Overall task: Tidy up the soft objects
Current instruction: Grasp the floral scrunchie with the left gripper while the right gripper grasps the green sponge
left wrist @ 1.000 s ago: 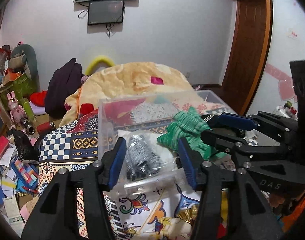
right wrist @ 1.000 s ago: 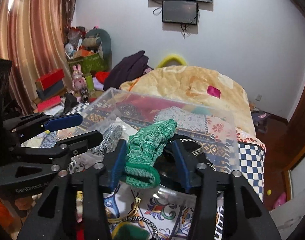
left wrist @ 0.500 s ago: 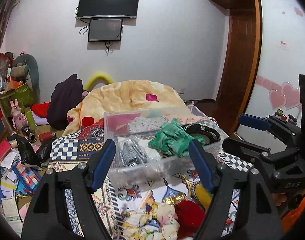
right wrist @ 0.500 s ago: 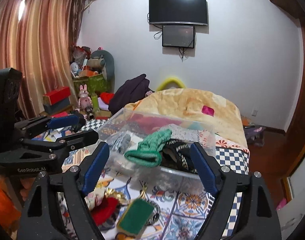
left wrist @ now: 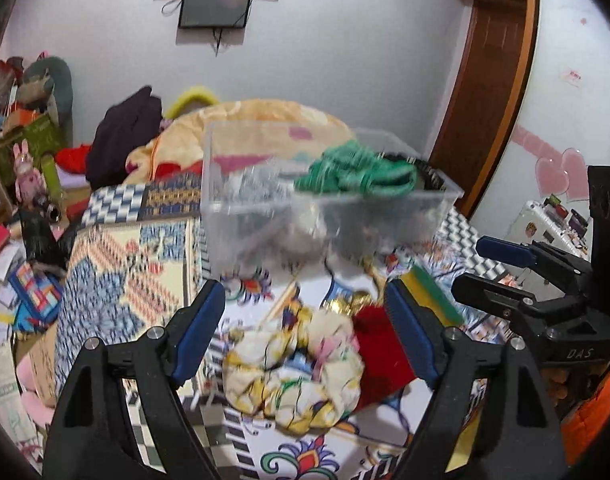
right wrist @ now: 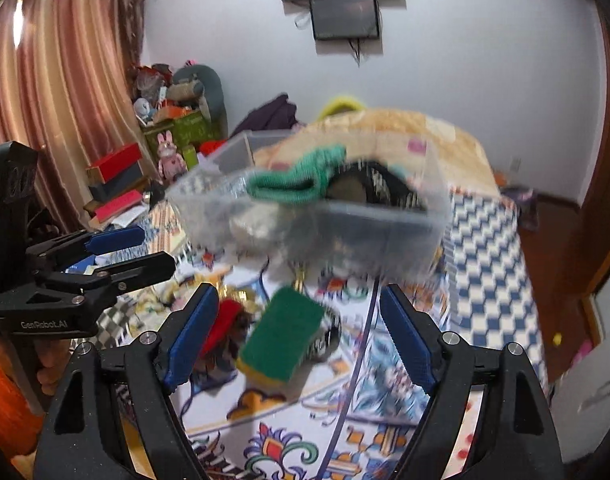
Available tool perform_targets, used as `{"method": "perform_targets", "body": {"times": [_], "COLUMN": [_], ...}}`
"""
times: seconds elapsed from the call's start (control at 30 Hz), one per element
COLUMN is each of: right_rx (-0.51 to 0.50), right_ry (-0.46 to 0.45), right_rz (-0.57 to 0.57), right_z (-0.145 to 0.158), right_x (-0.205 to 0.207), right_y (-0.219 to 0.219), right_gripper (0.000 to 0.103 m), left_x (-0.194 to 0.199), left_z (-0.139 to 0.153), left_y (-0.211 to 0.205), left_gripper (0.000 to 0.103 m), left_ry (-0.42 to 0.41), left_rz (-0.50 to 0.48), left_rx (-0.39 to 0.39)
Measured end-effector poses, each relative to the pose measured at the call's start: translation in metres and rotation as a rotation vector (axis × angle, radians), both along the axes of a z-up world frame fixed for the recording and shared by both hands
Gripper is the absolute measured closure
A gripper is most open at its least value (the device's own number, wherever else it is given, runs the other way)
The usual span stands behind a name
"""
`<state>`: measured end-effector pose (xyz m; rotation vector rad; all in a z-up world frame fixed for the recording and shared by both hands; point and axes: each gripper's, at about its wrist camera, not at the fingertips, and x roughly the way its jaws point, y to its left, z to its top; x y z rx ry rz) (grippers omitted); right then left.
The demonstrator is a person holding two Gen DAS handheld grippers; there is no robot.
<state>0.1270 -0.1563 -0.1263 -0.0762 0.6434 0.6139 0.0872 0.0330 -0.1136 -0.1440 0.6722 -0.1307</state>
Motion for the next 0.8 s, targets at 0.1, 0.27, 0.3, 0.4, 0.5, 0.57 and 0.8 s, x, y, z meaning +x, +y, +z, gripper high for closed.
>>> {"method": "perform_targets", "body": {"times": [0.1, 0.27, 0.3, 0.4, 0.5, 0.57, 0.8], "right_rx": [-0.003, -0.011, -0.010, -0.016, -0.022, -0.024, -0.010], "right_ry": [0.031, 0.066, 0.069, 0.086, 0.098, 0.105, 0.094], "right_rz": [0.003, 0.029, 0.032, 0.040, 0.043, 0.046, 0.030], "right_z": [-0.009, -0.019, -0.019, -0.024, -0.029, -0.030, -0.030], "right_x": [-0.001, -0.005, -0.005, -0.006, -0.007, -0.008, -0.011], "right_y": [0.002, 0.004, 0.005, 0.007, 0.009, 0.009, 0.005], "right_gripper": [0.027, 0.046, 0.049, 0.058, 0.059, 0.063, 0.073], "left_x": [-0.002, -0.004, -0.004, -0.006, -0.004, -0.004, -0.006], "left_z": [-0.012, -0.025, -0.027, -0.035, -0.041, -0.043, -0.045], "left_y": [0.000, -0.004, -0.005, -0.008, -0.011, -0.012, -0.006], "left_gripper": [0.021, 0.021, 0.021, 0.021, 0.021, 0.021, 0.035], "left_ry": [0.036, 0.070, 0.076, 0.087, 0.098, 0.096, 0.085], "left_rz": [0.000, -0.001, -0.002, -0.003, -0.005, 0.001, 0.014], "left_rx": [-0.004, 0.015, 0.021, 0.039, 0.052, 0.059, 0.028]}}
